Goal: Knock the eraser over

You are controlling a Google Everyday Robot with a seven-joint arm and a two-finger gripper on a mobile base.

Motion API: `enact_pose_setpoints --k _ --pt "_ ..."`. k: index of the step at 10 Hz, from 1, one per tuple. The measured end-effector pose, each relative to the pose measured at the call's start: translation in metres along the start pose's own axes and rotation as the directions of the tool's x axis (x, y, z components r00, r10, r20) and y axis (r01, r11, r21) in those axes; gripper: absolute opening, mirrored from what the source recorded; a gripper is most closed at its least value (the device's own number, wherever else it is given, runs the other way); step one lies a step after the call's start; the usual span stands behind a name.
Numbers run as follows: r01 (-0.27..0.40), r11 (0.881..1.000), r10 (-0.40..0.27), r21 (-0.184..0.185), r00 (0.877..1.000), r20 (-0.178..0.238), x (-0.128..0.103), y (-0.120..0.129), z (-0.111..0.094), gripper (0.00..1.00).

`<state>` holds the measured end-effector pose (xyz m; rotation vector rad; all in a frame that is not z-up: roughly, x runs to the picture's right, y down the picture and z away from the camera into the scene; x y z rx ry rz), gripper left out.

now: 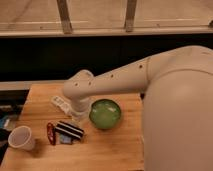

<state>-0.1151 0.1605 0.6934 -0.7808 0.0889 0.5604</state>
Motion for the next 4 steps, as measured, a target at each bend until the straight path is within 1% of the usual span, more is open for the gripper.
enact_pose_setpoints --k 1,2,3,4 --pt "-0.039 0.999 0.038 0.027 0.998 0.049 0.006 -0.020 -0.016 0.00" --pt "-0.073 0.996 0.069 0.043 0.995 0.078 0.013 -0.034 -0.024 0.00" --pt "-0.152 0.987 0.144 0.060 0.982 0.124 0.028 -0.054 -0.033 0.00" --pt "-0.232 0.971 0.219 0.065 0.962 0.166 0.050 -0.072 -0.040 0.00"
